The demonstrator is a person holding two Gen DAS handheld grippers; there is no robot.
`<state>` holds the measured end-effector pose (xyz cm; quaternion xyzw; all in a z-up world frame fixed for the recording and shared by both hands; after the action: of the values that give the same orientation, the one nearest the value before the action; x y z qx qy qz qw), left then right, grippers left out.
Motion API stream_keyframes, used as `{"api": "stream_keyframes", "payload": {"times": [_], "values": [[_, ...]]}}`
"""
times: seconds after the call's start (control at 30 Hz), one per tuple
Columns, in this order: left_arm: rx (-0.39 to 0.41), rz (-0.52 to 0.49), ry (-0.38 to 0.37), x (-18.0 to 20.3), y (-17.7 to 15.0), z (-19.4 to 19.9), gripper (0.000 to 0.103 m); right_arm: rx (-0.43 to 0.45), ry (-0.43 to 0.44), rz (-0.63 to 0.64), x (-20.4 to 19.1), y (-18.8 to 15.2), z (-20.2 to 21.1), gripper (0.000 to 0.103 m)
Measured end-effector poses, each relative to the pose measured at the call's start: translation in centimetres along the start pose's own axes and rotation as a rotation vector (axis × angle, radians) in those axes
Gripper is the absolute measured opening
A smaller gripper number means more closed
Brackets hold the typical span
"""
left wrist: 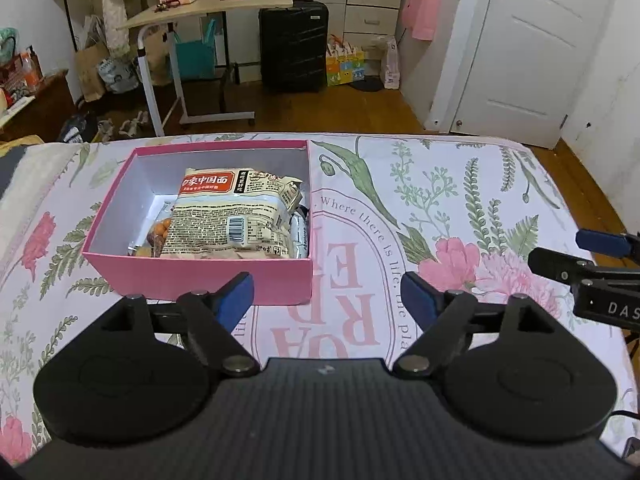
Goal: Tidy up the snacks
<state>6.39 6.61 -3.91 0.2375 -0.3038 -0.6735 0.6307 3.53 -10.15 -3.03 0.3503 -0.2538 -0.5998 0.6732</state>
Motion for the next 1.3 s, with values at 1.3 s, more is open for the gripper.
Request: {"api": "stream_keyframes", "payload": {"times": [1.3], "values": [[0.077,0.025,0.072,0.8,-2.7,0.9,0.098,0.014,-0.13,-0.05,2.0,-2.9,1.7,0.101]]}}
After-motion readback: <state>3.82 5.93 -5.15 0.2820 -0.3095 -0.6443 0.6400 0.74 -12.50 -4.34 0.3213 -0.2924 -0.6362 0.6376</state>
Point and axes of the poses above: each gripper's, at about its wrist camera, not at the fingertips, and z roughly against the way its jaws point, x to its right, y to its top, the point moved 9 cm from there along -z, roughly the way its jaws point, and after that the axes turned 4 degrees about x, right-handed, at the moved point
